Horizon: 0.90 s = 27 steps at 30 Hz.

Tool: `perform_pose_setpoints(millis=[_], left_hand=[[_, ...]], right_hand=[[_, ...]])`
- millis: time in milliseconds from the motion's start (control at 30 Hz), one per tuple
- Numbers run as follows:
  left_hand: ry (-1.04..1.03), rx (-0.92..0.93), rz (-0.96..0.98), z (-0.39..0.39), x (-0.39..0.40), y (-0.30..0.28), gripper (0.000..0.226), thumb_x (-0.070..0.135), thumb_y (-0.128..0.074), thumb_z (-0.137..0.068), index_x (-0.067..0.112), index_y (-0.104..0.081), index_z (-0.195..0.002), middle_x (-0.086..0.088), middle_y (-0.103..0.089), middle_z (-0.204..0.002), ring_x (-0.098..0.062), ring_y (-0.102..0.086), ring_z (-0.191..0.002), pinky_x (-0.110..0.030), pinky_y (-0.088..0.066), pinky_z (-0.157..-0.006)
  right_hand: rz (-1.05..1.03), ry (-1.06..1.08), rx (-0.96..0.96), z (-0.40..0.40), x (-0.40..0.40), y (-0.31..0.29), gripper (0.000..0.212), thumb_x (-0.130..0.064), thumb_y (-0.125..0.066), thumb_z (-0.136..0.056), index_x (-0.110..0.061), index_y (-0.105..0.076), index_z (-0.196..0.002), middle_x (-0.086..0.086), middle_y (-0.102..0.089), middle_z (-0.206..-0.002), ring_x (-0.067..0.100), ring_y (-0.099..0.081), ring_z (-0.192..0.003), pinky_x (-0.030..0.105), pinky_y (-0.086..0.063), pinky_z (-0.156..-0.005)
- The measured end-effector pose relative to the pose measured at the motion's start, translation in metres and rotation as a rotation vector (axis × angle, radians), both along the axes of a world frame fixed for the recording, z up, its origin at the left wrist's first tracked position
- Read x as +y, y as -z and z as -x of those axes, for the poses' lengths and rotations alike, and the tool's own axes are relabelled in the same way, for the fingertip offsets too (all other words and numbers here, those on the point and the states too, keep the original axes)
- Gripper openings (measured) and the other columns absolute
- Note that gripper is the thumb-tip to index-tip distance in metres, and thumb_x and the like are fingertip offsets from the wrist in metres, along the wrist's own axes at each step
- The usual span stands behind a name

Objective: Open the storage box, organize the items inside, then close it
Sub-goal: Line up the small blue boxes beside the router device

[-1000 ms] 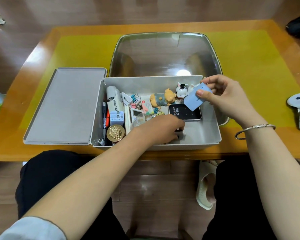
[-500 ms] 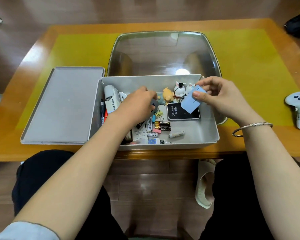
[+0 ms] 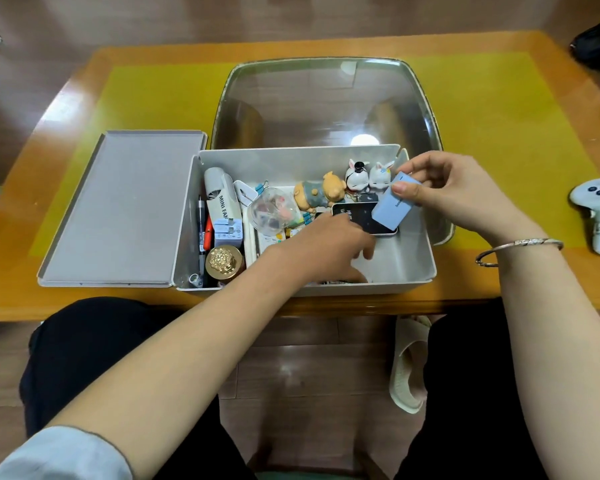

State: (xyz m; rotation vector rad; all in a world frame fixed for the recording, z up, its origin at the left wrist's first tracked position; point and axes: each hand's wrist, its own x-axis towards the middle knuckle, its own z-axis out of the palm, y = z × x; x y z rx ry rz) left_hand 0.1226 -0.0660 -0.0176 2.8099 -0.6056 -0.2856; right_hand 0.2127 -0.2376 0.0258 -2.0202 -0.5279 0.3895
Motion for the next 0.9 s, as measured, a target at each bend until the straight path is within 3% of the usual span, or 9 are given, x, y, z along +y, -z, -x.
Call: perform_pose_setpoints(millis=[133,233,433,500,567,633,700,800,900], left_hand=[[0.044,0.035,-0.078,0.0,0.001,0.01,0.022,0.022,-0.065,-0.086,0.031,-0.068,-0.106,0.009,-0.065,-0.092,-0.014,-0.055,-0.09,-0.028,-0.03,-0.069],[0.043,0.05,-0.106,0.0,0.0,0.012,0.023,0.018,-0.061,-0.088,0.033,-0.07,-0.104,0.007,-0.063,-0.095,-0.013,-0.044,-0.085,-0.028,-0.026,-0.069],[0.025,-0.005,-0.179,0.001,0.005,0.014,0.015,0.038,-0.064,-0.086,0.032,-0.069,-0.099,0.004,-0.057,-0.105,-0.015,-0.037,-0.094,-0.029,-0.024,-0.073],[0.008,-0.006,-0.229,0.0,0.008,0.012,0.017,0.045,-0.066,-0.083,0.033,-0.067,-0.094,0.006,-0.049,-0.099,-0.016,-0.035,-0.094,-0.03,-0.022,-0.074],[-0.003,0.024,-0.243,-0.001,0.01,0.01,0.015,0.042,-0.069,-0.081,0.034,-0.067,-0.094,0.008,-0.043,-0.097,-0.015,-0.031,-0.093,-0.03,-0.021,-0.075],[-0.005,0.042,-0.244,-0.002,0.011,0.009,0.015,0.034,-0.07,-0.081,0.034,-0.067,-0.096,0.007,-0.047,-0.103,-0.016,-0.035,-0.097,-0.029,-0.021,-0.075],[-0.004,0.042,-0.249,-0.002,0.011,0.009,0.017,0.028,-0.069,-0.082,0.034,-0.068,-0.097,0.005,-0.051,-0.109,-0.018,-0.038,-0.1,-0.029,-0.021,-0.075],[-0.009,0.04,-0.247,-0.001,0.012,0.009,0.017,0.026,-0.07,-0.082,0.034,-0.069,-0.097,0.005,-0.052,-0.11,-0.017,-0.037,-0.1,-0.029,-0.021,-0.075],[-0.014,0.031,-0.242,-0.001,0.012,0.011,0.017,0.027,-0.071,-0.081,0.034,-0.07,-0.096,0.006,-0.052,-0.109,-0.016,-0.037,-0.099,-0.029,-0.021,-0.075]], right_hand=[[0.056,-0.063,0.017,0.002,0.0,0.002,0.032,-0.021,-0.075,-0.076,-0.004,-0.064,-0.101,0.0,-0.064,-0.075,-0.007,-0.057,-0.057,0.007,-0.046,-0.059],[0.117,-0.095,0.003,0.003,0.0,0.001,0.033,-0.028,-0.077,-0.073,-0.011,-0.065,-0.099,0.0,-0.065,-0.076,0.001,-0.055,-0.061,0.013,-0.046,-0.063],[0.28,-0.174,-0.032,0.004,-0.004,0.006,0.058,-0.059,-0.073,-0.049,-0.022,-0.07,-0.094,0.002,-0.068,-0.083,0.007,-0.055,-0.066,0.023,-0.046,-0.067],[0.363,-0.236,-0.031,0.006,-0.002,0.009,0.054,-0.056,-0.075,-0.051,-0.023,-0.072,-0.094,0.0,-0.071,-0.086,0.009,-0.062,-0.075,0.026,-0.049,-0.071],[0.451,-0.285,-0.051,0.008,0.001,0.012,0.046,-0.05,-0.078,-0.057,-0.026,-0.072,-0.096,-0.01,-0.071,-0.087,0.001,-0.062,-0.081,0.016,-0.047,-0.066],[0.541,-0.322,-0.077,0.009,0.004,0.014,0.044,-0.047,-0.079,-0.062,-0.026,-0.072,-0.1,-0.017,-0.069,-0.089,-0.003,-0.061,-0.083,0.01,-0.041,-0.065],[0.64,-0.36,-0.096,0.011,0.008,0.015,0.043,-0.047,-0.078,-0.066,-0.026,-0.072,-0.103,-0.013,-0.069,-0.094,-0.002,-0.06,-0.081,0.012,-0.04,-0.066],[0.759,-0.377,-0.079,0.013,0.014,0.016,0.034,-0.044,-0.076,-0.072,-0.025,-0.072,-0.1,-0.015,-0.066,-0.078,-0.007,-0.059,-0.055,0.013,-0.039,-0.057],[0.822,-0.353,-0.071,0.014,0.018,0.016,0.018,-0.033,-0.075,-0.077,-0.023,-0.073,-0.091,-0.021,-0.06,-0.048,0.005,-0.064,-0.058,0.017,-0.046,-0.058]])
